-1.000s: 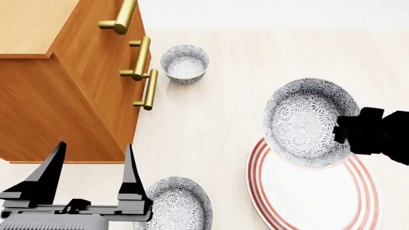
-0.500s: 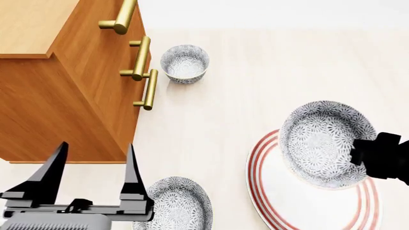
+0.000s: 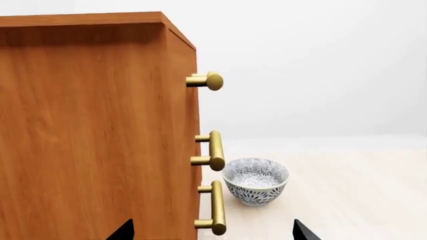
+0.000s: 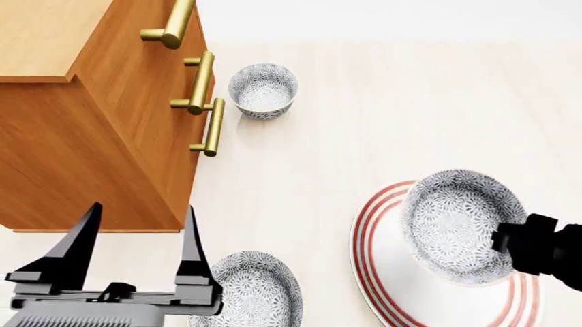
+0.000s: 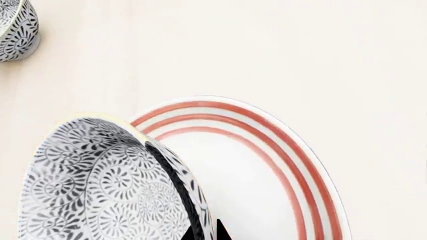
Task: Put the bowl in the middle on the plate.
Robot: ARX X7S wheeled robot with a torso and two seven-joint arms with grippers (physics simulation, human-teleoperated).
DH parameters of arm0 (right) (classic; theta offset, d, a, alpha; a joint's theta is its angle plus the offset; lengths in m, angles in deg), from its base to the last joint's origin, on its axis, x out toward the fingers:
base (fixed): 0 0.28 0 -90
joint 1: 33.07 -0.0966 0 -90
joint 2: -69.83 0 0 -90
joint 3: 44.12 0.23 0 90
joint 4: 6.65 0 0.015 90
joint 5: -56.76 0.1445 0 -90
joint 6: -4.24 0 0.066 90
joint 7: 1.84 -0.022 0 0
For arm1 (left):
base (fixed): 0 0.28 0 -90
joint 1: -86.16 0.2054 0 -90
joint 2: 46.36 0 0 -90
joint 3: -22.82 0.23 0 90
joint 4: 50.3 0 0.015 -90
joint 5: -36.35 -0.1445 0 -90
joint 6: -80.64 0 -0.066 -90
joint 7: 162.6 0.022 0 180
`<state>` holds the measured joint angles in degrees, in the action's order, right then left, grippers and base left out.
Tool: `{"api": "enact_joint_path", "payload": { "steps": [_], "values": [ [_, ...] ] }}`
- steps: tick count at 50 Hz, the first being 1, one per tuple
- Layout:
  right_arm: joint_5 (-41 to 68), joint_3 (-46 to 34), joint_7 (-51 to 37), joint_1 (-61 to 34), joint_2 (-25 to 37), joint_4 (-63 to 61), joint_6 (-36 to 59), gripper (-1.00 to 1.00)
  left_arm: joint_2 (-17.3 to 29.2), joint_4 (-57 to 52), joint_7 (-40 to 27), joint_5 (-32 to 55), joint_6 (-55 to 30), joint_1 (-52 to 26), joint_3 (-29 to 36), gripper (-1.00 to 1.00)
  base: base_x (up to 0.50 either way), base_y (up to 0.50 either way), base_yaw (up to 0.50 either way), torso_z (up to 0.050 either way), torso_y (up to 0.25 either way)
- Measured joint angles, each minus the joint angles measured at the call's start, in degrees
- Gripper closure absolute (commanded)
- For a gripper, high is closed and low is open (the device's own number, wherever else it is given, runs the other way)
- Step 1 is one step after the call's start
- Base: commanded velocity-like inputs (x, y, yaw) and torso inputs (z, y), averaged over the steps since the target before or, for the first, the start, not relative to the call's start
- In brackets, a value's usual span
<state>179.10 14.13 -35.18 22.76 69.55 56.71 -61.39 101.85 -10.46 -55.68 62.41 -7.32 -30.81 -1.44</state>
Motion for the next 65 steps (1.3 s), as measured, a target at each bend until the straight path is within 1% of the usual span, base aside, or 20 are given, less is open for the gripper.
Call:
{"api": "enact_joint_path", "payload": {
  "steps": [18,36,37,58,65],
  "values": [
    [-2.0,-3.4,3.5,4.5,0.1,1.4,-5.9,1.00,-0.2,0.2,0.3,0.1,-0.2,0.2,-0.3,-1.00,0.00,0.00,0.00,0.000,0.000],
    [-2.6,-4.9,5.1,6.9,-0.1,1.7,-8.3,1.00,-0.4,0.3,0.5,0.1,-0.3,0.4,-0.5,-1.00,0.00,0.00,0.00,0.000,0.001],
    [-2.6,-4.9,5.2,6.9,-0.2,1.8,-8.3,-1.00,-0.4,0.3,0.5,0.1,-0.3,0.4,-0.5,-1.00,0.00,0.00,0.00,0.000,0.000],
    [-3.1,-4.7,6.1,5.4,-0.2,1.9,-9.5,-1.00,-0.6,0.4,0.8,0.0,-0.4,0.7,-0.8,-1.00,0.00,0.00,0.00,0.000,0.000],
    [-5.5,-4.3,5.5,5.5,0.0,0.4,-13.9,-1.00,-0.7,0.4,0.8,0.1,-0.4,0.8,-1.0,-1.00,0.00,0.00,0.00,0.000,0.000]
  ]
}}
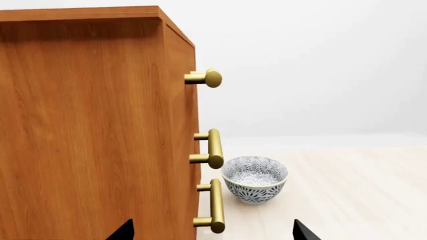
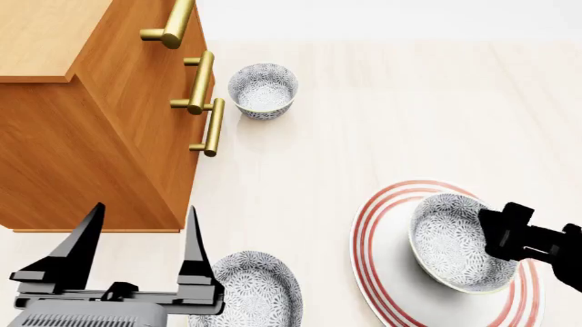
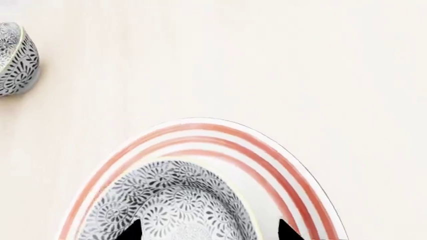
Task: Put the bowl in the middle on the plate.
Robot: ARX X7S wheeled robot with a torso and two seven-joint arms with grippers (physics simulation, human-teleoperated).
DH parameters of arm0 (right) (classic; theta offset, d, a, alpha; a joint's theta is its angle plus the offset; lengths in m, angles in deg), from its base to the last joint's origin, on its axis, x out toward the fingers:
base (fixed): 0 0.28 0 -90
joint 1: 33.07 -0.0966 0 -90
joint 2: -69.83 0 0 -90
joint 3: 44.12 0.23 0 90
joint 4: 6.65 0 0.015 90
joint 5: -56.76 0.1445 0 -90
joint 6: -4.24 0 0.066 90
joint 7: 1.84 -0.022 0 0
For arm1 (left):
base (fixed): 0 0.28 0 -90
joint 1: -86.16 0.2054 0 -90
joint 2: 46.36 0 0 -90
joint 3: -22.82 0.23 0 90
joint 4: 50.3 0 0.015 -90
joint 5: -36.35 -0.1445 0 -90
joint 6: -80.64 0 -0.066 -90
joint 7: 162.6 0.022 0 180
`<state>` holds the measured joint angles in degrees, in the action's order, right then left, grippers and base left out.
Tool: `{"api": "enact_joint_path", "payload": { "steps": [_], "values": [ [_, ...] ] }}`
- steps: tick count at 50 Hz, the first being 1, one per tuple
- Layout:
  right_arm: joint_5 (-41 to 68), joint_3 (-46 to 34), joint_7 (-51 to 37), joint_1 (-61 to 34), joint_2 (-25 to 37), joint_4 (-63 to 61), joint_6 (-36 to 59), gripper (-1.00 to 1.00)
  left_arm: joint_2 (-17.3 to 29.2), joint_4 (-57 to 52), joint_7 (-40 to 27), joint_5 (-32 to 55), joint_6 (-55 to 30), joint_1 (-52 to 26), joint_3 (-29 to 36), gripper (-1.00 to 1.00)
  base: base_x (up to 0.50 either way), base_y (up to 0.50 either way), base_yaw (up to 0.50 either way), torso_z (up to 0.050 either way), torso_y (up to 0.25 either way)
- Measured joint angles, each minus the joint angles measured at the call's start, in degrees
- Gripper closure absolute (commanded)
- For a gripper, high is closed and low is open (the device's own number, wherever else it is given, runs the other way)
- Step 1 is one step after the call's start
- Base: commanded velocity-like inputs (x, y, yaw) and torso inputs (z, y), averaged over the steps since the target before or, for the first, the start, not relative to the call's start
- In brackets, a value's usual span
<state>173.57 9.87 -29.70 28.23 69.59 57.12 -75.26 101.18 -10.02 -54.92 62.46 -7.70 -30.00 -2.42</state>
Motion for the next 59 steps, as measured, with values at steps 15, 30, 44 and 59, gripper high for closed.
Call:
{"api": "enact_joint_path", "payload": {
  "steps": [15,30,44,59],
  "values": [
    [-18.0,0.5,-8.6,-0.6,0.2,-5.7,-15.9,-1.00,0.1,0.1,0.0,-0.7,0.5,0.4,-0.3,-1.00,0.00,0.00,0.00,0.000,0.000],
    [-43.0,-4.0,-19.7,4.7,-0.3,-6.4,-39.2,-1.00,0.6,0.1,0.2,-0.9,1.8,1.0,-0.8,-1.00,0.00,0.00,0.00,0.000,0.173],
    [-65.4,-5.3,-32.0,7.0,-2.3,-8.1,-48.0,-1.00,1.1,0.1,0.1,-1.1,2.5,1.3,-1.3,-1.00,0.00,0.00,0.00,0.000,0.250],
    [-79.2,-6.0,-41.1,9.2,-2.0,-10.7,-53.6,-1.00,1.9,-1.1,-0.3,-2.1,2.7,1.6,-1.8,-1.00,0.00,0.00,0.00,0.000,0.250]
  ]
}}
